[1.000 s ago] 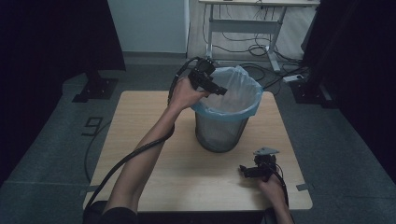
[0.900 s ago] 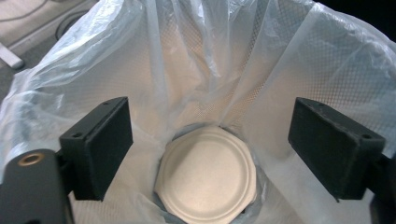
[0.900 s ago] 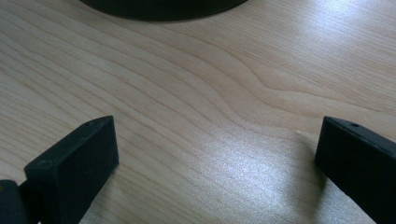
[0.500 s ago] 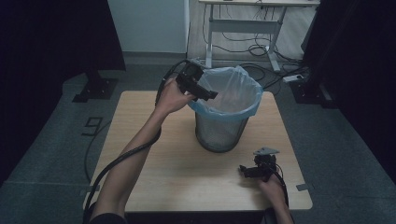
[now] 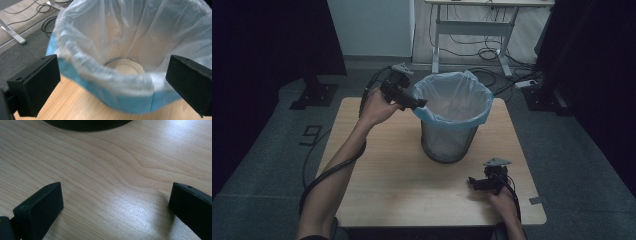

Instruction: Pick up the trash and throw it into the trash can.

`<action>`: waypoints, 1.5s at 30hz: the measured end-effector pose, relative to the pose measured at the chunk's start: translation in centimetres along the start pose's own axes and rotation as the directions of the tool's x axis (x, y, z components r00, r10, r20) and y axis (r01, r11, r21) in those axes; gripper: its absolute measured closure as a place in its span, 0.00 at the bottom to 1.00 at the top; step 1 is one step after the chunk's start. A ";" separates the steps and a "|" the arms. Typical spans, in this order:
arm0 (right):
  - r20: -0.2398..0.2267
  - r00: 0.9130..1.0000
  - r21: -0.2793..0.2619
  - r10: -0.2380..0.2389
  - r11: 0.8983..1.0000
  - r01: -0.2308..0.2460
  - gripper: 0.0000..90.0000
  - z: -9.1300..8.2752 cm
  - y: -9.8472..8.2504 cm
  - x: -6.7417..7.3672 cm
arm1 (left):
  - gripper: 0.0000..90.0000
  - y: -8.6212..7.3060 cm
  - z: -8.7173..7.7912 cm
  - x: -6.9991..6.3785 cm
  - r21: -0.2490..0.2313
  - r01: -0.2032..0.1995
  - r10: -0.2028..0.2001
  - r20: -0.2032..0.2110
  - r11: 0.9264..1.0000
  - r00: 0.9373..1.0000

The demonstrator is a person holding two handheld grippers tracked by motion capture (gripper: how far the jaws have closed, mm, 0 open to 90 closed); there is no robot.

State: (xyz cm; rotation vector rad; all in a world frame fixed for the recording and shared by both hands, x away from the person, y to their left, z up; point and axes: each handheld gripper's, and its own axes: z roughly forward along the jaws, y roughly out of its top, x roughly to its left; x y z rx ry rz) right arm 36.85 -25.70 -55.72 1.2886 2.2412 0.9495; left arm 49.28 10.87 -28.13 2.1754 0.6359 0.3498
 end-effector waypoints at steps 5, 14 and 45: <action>0.000 1.000 0.000 0.001 1.000 -0.001 0.00 0.0 0.0 0.0 | 0.00 -1.5 -1.3 0.6 -0.019 0.002 -0.003 -0.026 1.000 1.000; 0.000 1.000 0.000 0.001 1.000 -0.001 0.00 0.0 0.0 0.1 | 0.00 -4.3 -3.0 1.7 -0.032 0.023 -0.025 -0.067 0.999 0.997; 0.001 1.000 0.001 0.001 1.000 -0.001 0.00 0.0 0.0 0.1 | 0.00 -15.9 -5.0 3.9 -0.084 0.134 -0.144 -0.139 0.988 0.980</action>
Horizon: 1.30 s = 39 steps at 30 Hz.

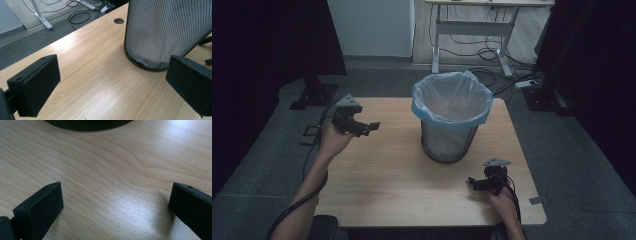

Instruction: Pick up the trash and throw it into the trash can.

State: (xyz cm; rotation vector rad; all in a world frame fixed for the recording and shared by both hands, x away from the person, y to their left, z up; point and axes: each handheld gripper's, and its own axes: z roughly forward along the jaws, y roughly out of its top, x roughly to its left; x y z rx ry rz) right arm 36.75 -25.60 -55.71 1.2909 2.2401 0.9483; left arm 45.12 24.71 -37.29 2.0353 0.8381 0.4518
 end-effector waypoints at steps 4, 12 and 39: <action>0.001 1.000 -0.002 -0.001 1.000 0.001 0.00 0.0 0.0 0.0 | 0.00 -1.3 0.1 0.0 -0.005 0.006 -0.006 -0.004 1.000 1.000; 0.000 1.000 -0.001 0.001 1.000 -0.001 0.00 0.0 0.0 0.0 | 0.00 -3.9 0.7 -0.1 -0.010 0.019 -0.019 -0.006 1.000 1.000; 0.000 1.000 -0.002 0.001 1.000 -0.001 0.00 0.0 0.0 0.0 | 0.00 -13.5 4.9 -3.2 0.074 0.023 -0.024 0.003 0.997 1.000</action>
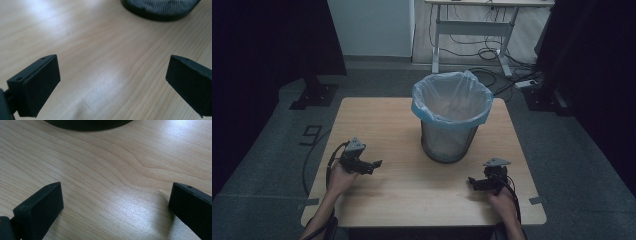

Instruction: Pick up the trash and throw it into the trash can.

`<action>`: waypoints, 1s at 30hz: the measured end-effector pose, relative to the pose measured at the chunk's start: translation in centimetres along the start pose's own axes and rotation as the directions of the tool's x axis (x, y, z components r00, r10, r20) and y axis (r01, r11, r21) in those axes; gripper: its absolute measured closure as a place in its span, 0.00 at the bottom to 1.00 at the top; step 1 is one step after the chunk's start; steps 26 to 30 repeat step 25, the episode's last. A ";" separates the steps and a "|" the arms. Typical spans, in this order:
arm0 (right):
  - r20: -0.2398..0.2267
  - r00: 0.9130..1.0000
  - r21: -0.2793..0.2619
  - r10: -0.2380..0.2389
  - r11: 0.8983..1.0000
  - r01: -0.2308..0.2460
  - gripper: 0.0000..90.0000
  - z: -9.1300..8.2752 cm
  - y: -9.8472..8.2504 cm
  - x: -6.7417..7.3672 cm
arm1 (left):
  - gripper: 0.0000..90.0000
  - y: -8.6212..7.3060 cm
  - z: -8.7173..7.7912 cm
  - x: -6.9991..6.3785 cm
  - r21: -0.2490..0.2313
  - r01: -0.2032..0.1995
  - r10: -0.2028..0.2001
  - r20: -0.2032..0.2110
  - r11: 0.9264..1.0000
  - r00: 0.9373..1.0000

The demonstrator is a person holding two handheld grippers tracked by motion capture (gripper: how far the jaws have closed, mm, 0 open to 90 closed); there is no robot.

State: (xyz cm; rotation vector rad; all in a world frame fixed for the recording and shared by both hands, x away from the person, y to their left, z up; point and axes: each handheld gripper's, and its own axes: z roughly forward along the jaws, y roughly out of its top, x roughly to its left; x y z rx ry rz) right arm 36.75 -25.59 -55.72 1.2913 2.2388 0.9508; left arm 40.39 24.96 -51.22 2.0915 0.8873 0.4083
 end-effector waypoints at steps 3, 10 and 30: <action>0.000 1.000 0.000 0.000 1.000 0.000 0.00 0.0 0.0 0.0 | 0.00 -0.9 0.6 -0.1 0.023 0.002 -0.002 -0.001 1.000 1.000; 0.000 1.000 0.000 -0.001 1.000 0.001 0.00 0.0 0.0 0.0 | 0.00 -2.1 1.9 -0.5 0.089 -0.015 0.015 -0.008 0.996 1.000; -0.001 1.000 0.000 -0.001 1.000 0.001 0.00 0.0 0.0 0.0 | 0.00 -2.2 3.1 -1.1 0.183 -0.020 0.019 0.003 0.983 1.000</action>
